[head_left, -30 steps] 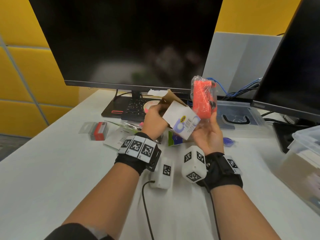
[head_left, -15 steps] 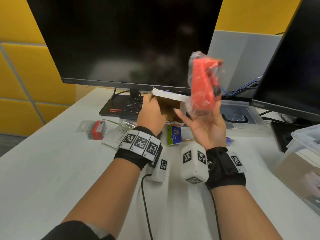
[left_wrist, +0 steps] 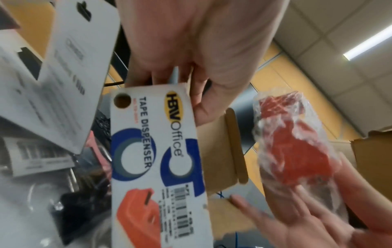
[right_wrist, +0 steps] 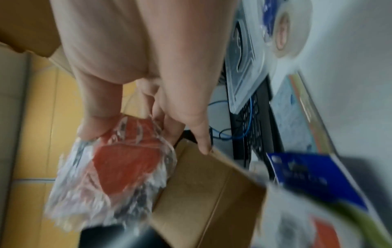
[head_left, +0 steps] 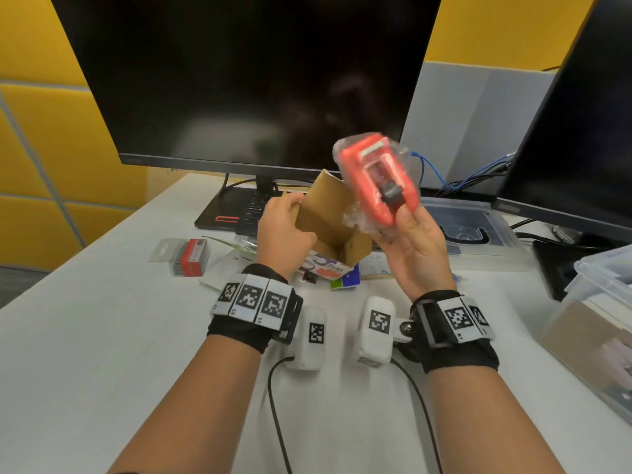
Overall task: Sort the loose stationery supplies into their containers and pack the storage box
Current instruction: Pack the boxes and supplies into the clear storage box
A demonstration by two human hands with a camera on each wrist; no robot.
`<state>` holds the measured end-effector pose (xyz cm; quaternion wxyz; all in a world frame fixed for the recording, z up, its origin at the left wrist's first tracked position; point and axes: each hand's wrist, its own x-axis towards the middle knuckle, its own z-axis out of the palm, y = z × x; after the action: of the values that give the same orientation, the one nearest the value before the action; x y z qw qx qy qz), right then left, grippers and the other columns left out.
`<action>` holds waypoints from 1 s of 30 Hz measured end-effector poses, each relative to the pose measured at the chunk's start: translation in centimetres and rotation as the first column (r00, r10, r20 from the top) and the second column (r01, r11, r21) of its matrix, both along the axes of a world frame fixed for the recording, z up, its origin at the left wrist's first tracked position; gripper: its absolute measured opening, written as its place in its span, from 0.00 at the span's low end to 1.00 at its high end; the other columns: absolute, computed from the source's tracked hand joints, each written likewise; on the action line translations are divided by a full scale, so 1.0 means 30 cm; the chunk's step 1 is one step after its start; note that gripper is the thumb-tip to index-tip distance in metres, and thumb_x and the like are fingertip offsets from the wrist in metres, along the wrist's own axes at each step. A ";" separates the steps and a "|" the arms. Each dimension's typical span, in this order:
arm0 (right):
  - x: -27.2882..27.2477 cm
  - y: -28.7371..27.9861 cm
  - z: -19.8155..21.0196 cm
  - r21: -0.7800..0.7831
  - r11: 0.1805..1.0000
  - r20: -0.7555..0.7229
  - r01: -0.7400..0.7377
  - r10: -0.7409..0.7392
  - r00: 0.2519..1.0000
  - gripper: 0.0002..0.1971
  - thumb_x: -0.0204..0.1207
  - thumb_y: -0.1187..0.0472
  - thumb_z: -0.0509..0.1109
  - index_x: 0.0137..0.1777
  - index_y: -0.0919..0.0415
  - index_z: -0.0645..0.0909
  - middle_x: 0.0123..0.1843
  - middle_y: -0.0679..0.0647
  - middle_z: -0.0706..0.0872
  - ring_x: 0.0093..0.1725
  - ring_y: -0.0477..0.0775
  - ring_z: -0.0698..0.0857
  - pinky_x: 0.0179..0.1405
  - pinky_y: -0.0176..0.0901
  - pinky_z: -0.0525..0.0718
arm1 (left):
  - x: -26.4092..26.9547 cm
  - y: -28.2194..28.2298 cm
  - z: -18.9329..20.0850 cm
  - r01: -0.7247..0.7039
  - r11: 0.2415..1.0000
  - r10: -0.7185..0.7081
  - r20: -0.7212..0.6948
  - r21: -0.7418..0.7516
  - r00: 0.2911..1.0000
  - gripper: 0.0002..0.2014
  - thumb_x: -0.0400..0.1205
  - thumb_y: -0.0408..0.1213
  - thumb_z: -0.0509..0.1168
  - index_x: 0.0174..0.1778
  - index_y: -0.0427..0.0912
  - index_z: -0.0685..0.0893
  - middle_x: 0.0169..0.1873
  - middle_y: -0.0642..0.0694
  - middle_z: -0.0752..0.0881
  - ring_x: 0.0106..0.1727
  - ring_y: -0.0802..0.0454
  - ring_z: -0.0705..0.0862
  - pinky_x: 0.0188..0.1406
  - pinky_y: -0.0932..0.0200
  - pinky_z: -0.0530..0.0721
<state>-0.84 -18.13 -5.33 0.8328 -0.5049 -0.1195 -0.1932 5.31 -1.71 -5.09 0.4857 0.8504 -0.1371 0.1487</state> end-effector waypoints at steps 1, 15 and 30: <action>-0.003 -0.012 -0.004 -0.065 0.998 -0.010 0.005 -0.006 1.000 0.42 0.68 0.50 0.77 0.77 0.68 0.65 0.71 0.69 0.75 0.69 0.68 0.76 0.67 0.60 0.77 | 0.001 0.009 -0.002 0.002 1.000 -0.003 -0.016 -0.022 1.000 0.28 0.74 0.24 0.69 0.71 0.43 0.75 0.64 0.45 0.75 0.60 0.57 0.72 0.55 0.65 0.68; 0.011 -0.039 -0.032 -0.640 0.768 -0.145 -0.014 -0.103 0.984 0.23 0.74 0.70 0.70 0.67 0.53 0.75 0.56 0.47 0.85 0.53 0.35 0.85 0.46 0.27 0.82 | 0.010 0.031 -0.049 -0.023 0.962 0.009 -0.051 -0.272 0.999 0.22 0.83 0.28 0.59 0.74 0.45 0.73 0.71 0.47 0.75 0.71 0.55 0.71 0.64 0.65 0.69; 0.041 0.037 -0.046 -0.576 0.815 -0.255 0.067 -0.257 0.932 0.15 0.78 0.59 0.69 0.64 0.57 0.78 0.62 0.53 0.83 0.60 0.52 0.84 0.59 0.50 0.84 | -0.023 0.014 -0.086 0.086 0.785 -0.135 -0.034 -0.613 0.990 0.22 0.82 0.28 0.64 0.72 0.47 0.76 0.69 0.51 0.77 0.69 0.54 0.76 0.51 0.59 0.87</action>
<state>0.38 -17.02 -6.71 0.6370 -0.7587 0.0106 -0.1361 4.63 -1.30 -7.68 0.7466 0.6439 -0.1128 0.1237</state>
